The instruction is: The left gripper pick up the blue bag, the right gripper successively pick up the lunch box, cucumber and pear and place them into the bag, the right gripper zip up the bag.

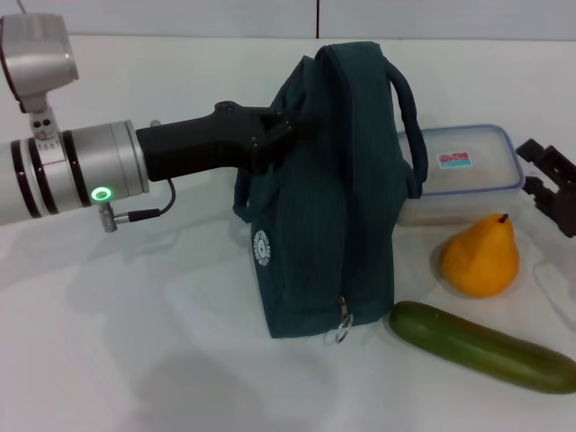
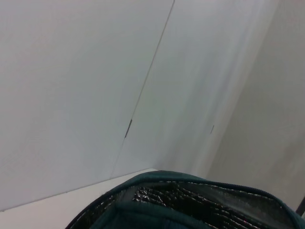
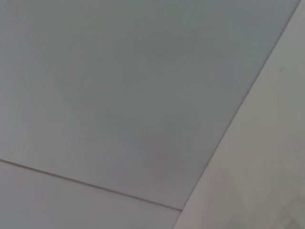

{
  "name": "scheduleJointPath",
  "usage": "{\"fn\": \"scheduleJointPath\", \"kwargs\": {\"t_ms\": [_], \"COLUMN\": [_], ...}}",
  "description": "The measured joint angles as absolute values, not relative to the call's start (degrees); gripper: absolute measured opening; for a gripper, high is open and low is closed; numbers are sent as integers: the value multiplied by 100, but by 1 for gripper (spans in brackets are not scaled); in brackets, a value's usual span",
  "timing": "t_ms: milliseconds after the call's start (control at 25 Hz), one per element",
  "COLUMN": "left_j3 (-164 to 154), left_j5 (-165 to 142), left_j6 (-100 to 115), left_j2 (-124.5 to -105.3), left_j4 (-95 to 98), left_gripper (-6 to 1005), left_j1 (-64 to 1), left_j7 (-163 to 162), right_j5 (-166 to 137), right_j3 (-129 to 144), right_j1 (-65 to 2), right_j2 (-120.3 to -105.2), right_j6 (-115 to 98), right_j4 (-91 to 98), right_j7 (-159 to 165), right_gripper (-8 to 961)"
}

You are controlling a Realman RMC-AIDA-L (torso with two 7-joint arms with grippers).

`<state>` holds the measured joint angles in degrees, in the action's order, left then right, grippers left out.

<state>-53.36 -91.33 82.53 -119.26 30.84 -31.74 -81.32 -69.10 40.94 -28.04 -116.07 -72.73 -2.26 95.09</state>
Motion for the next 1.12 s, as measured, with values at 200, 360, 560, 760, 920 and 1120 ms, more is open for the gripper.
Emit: {"fn": "scheduleJointPath", "kwargs": {"t_ms": [200,360,560,760,920,1120], "left_j3": [-5324,-5326,-5325,-5325,-5326,-5326], "left_j5": [-9130,-9124,-9122,-9122,-9122,-9124], "left_j6": [8236,8226,8223,8219,8215,8208], "left_j2": [-11937,-11944,-11944,-11944,-11944,-11948], "left_j4": [3085,3057,3043,3041,3040,3025], "left_gripper": [44,43,43,43,43,43], "left_j1": [-3176,-3173,-3172,-3173,-3173,-3165], "left_j7": [-7998,-7930,-7845,-7821,-7770,-7713], "right_j5": [-6938,-6940,-6910,-6897,-6896,-6899], "right_j3": [4096,4071,4036,4027,4025,4025], "right_j1": [-2927,-2994,-3070,-3163,-3233,-3270], "right_j2": [-11612,-11621,-11621,-11619,-11619,-11619], "right_j6": [-7244,-7214,-7138,-6884,-6803,-6763], "right_j4": [-227,-227,-224,-217,-212,-211], "right_j7": [9764,9922,10012,10118,10131,10135], "right_gripper": [741,741,740,736,732,724]}}
